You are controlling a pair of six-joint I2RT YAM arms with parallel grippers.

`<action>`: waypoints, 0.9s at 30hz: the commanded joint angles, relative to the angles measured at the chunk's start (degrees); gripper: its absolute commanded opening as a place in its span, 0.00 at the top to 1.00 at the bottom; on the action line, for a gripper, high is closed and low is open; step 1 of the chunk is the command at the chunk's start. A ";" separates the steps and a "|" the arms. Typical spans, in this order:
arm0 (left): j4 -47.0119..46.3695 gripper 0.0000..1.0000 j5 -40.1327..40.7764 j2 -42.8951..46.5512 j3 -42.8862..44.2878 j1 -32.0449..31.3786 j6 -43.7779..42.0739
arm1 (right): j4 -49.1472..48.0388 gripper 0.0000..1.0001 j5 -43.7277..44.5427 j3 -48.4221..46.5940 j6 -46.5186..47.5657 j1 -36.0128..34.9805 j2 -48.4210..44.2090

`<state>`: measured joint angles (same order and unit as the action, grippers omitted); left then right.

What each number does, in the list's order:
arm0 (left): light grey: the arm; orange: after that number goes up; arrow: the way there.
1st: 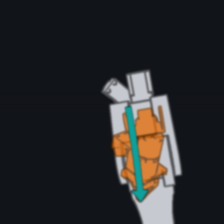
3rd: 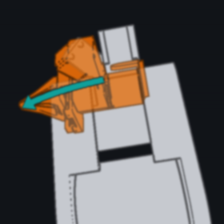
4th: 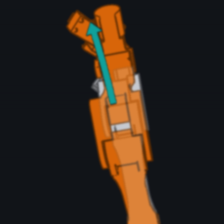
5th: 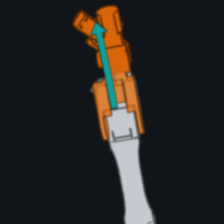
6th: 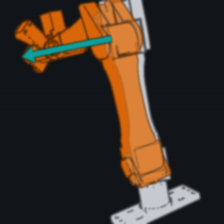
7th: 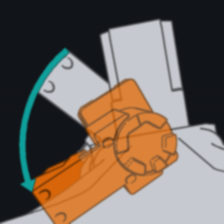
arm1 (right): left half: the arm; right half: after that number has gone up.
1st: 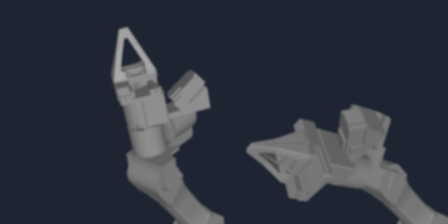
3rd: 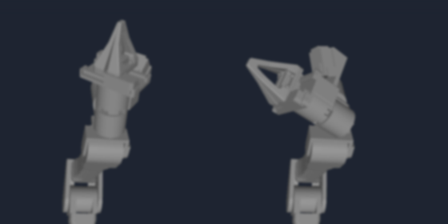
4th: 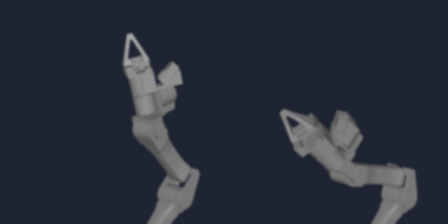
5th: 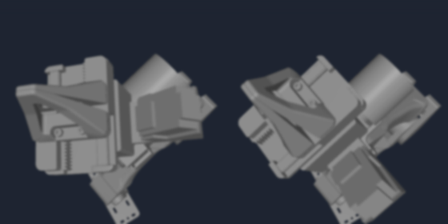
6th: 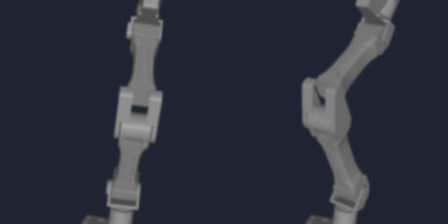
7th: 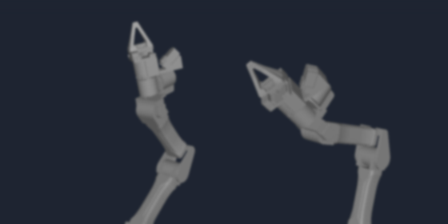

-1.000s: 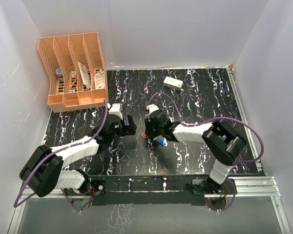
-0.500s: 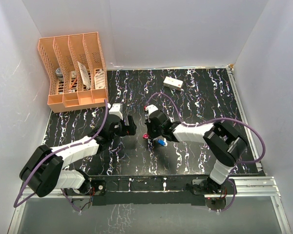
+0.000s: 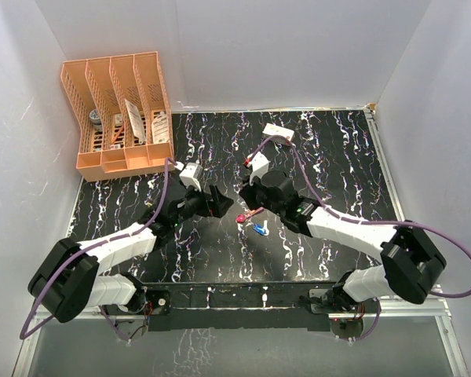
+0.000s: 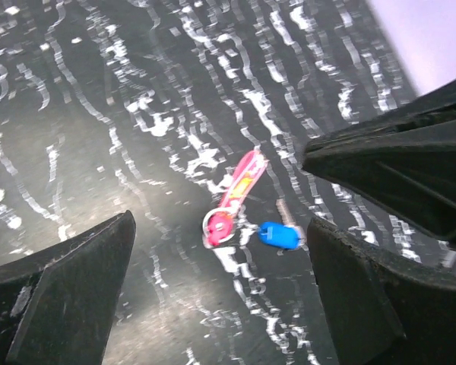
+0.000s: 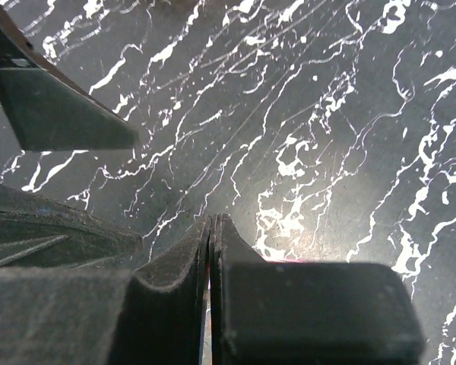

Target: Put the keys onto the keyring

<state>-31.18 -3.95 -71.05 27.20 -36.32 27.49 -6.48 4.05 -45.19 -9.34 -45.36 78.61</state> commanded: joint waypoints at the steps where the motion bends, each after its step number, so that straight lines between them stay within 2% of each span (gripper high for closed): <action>1: -9.62 0.08 -10.84 0.29 0.55 1.48 3.84 | -4.07 1.00 1.53 0.86 3.51 -0.08 -3.91; 4: -8.79 0.08 -11.18 0.46 0.66 1.81 2.76 | -0.49 1.00 3.53 -0.77 3.98 0.00 -3.54; 8: -5.68 0.08 -9.00 2.71 -0.20 3.04 2.50 | 10.51 0.70 5.14 -6.62 0.23 0.18 1.71; 10: -3.27 0.09 -6.72 3.87 -0.54 3.15 2.40 | 13.03 0.55 5.89 -7.03 -3.58 0.42 3.67; 12: -1.20 0.07 -4.37 4.79 -1.06 3.13 2.63 | 13.98 0.50 7.16 -6.28 -6.37 1.04 4.82; 15: -1.01 0.07 -2.94 6.19 -2.58 3.12 3.68 | 13.78 0.45 8.25 -4.60 -10.36 3.56 5.82; 20: -1.21 0.07 -2.86 7.84 -4.08 3.12 4.10 | 12.11 0.43 2.83 -2.78 -12.47 10.62 5.82; 27: -1.29 0.07 -3.02 6.84 -4.35 3.13 4.32 | 12.63 0.42 -2.15 -4.11 -12.98 13.17 9.49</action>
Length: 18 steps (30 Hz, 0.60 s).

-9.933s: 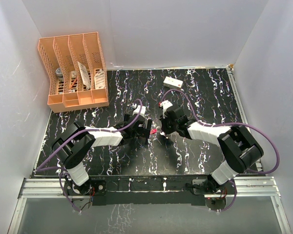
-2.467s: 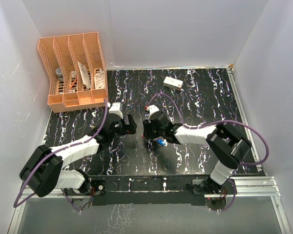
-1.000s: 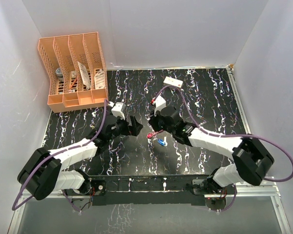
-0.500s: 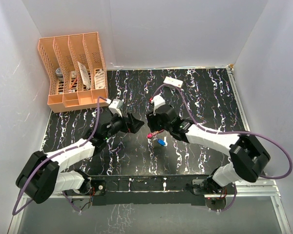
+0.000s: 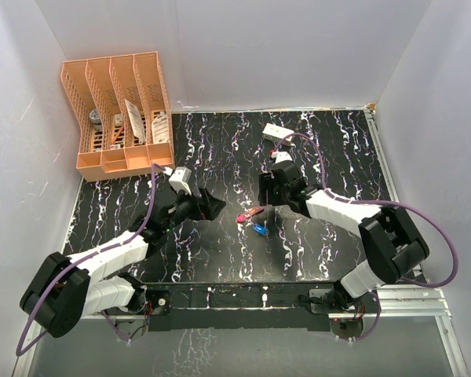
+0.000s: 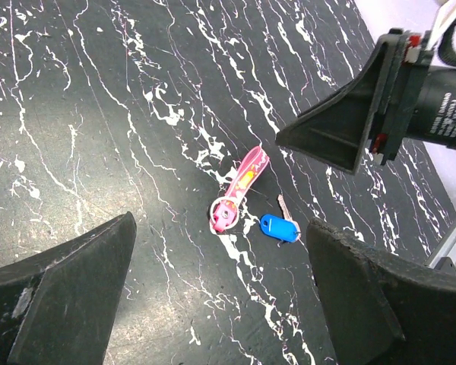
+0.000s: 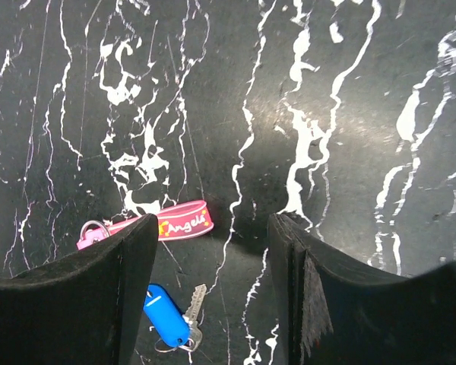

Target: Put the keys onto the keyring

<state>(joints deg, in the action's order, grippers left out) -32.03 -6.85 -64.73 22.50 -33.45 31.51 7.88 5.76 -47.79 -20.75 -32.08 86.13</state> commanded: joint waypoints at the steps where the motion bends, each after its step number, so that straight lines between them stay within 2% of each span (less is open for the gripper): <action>1: -1.18 0.07 -0.09 0.42 -0.02 0.27 0.25 | -2.07 0.42 -4.47 -1.41 -1.83 -0.10 2.48; 7: -0.58 0.06 -0.10 0.01 0.28 0.25 0.23 | -2.72 0.42 -8.45 -1.27 -3.86 -0.10 4.77; 18: -2.91 0.06 0.82 0.20 -1.80 0.31 0.67 | -4.29 0.42 -9.04 -0.68 -5.35 -0.13 6.90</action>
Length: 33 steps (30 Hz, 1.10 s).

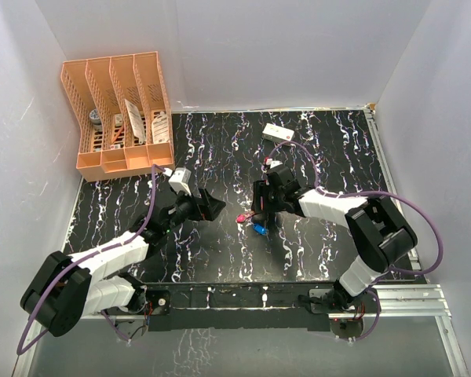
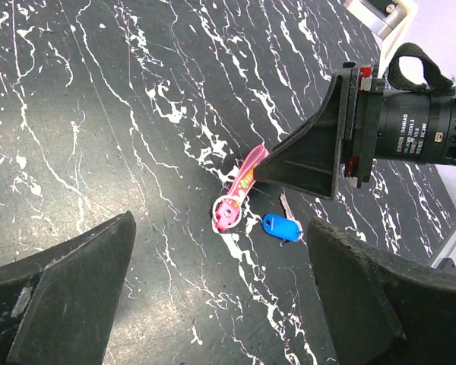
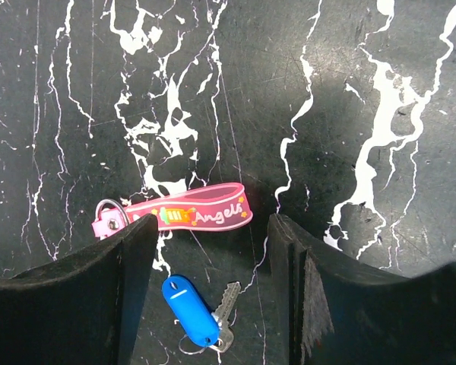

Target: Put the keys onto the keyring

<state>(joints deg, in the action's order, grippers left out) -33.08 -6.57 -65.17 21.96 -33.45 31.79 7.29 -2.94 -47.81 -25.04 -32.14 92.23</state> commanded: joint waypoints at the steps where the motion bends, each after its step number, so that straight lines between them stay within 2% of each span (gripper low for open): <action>1: -1.32 0.06 0.62 0.72 -1.12 0.28 0.45 | -3.73 0.42 -0.28 -0.76 -1.11 -0.10 1.17; 10: 0.17 0.06 0.85 1.42 -0.97 0.27 0.22 | -4.86 0.47 -1.26 -1.98 -0.98 -0.11 4.60; 16: -0.56 0.05 2.19 3.16 -2.46 0.31 0.28 | -4.18 0.65 -1.83 -1.81 -0.47 -0.09 4.89; 21: 0.96 0.05 1.82 3.33 -1.77 0.32 -0.44 | -4.81 0.70 -2.06 0.07 -0.72 -0.12 2.89; 26: 0.79 0.05 1.96 2.50 -1.59 0.30 -0.05 | -4.68 0.98 -1.56 -0.46 -0.55 -0.12 2.33; 33: -0.86 0.05 1.75 2.60 -2.26 0.34 0.34 | -8.15 1.00 -0.03 -0.55 0.06 -0.09 -3.25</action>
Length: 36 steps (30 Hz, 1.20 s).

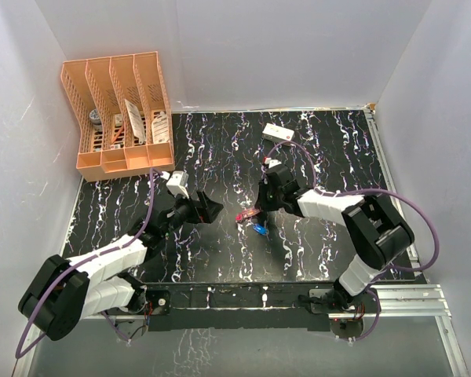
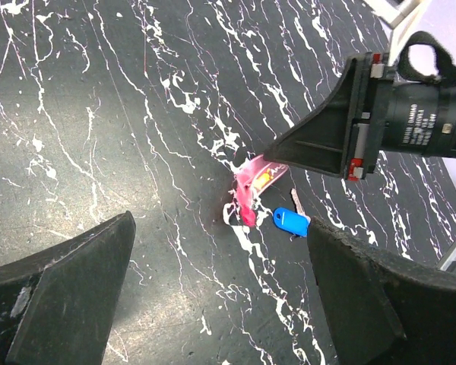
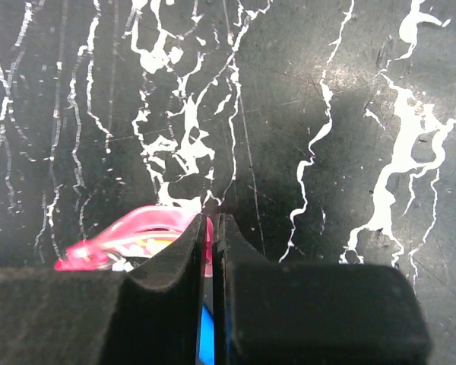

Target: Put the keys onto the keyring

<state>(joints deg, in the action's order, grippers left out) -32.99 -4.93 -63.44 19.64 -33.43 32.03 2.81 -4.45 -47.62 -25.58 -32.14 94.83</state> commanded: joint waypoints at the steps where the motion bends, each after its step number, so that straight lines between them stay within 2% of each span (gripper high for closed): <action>1: -0.56 0.05 -0.28 0.74 0.53 0.24 -0.14 | -3.87 1.00 1.75 -1.15 0.85 -0.11 -7.21; 7: -9.19 0.05 -4.75 0.59 -1.00 0.31 -1.27 | -7.72 1.00 3.38 -2.30 5.51 -0.11 -14.11; 11: -11.31 0.05 -10.02 -0.42 0.36 0.33 -2.98 | -6.11 1.00 2.97 -3.89 7.15 -0.12 -16.29; 18: -15.80 0.05 -14.76 -3.61 1.42 0.38 -4.09 | -5.34 1.00 2.81 -4.06 7.71 -0.20 -19.78; 30: -18.11 0.05 -14.40 -11.85 7.48 0.34 -2.09 | -3.95 1.00 2.89 -3.52 8.59 -1.59 -23.52; 36: -14.85 0.05 -11.70 -16.16 12.80 0.28 0.24 | -3.62 1.00 2.79 -3.15 8.43 -3.04 -24.70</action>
<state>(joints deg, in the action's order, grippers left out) -48.21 -18.37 -77.71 27.83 -33.43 30.72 0.71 -2.09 -49.25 -17.89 -34.11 72.82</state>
